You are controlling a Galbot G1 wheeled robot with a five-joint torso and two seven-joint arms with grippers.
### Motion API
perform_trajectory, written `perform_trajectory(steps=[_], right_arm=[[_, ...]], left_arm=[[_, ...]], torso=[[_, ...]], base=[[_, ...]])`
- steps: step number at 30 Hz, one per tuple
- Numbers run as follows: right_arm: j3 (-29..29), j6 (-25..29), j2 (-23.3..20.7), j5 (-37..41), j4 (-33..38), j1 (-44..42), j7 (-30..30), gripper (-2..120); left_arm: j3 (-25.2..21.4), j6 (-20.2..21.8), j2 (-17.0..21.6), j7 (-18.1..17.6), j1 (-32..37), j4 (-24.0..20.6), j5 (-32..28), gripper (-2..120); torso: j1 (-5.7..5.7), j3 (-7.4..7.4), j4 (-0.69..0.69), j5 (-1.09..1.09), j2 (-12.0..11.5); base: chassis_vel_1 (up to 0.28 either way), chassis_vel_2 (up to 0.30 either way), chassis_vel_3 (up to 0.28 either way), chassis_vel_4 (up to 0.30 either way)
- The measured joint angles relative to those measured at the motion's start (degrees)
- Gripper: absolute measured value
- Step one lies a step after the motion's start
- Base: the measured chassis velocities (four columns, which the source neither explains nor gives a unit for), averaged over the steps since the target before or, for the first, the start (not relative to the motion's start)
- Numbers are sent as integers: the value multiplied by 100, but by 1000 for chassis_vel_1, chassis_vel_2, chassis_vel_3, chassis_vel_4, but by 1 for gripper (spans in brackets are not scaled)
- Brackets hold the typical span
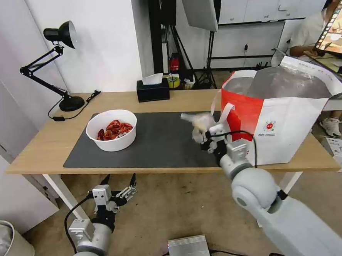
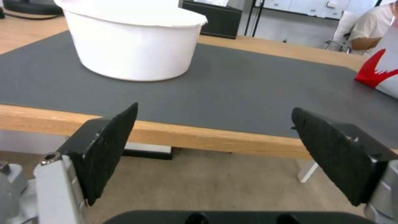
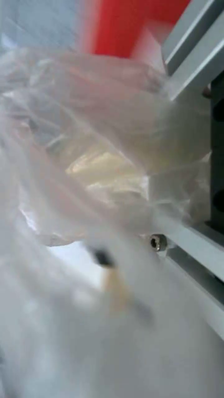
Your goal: Pick up the trash from the table and place it into the takeout bag.
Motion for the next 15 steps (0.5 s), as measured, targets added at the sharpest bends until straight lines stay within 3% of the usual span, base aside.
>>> perform_trajectory(steps=[1,6,15], right_arm=[[0,0,0,0,0,0,0,7],[543,1141,33,-1236,-133,52,-14,7],[894,1734,89,-2220,-677,255,342,7]], left_arm=[[0,0,0,0,0,0,0,100],[54,1,-86,-1,44,-13,97,100],[45,1,-150,11,142,-87,160,100]], torso=[[0,0,0,0,0],[0,0,0,0,0],[1,0,0,0,0]], base=[[0,0,0,0],[0,0,0,0],[0,0,0,0]])
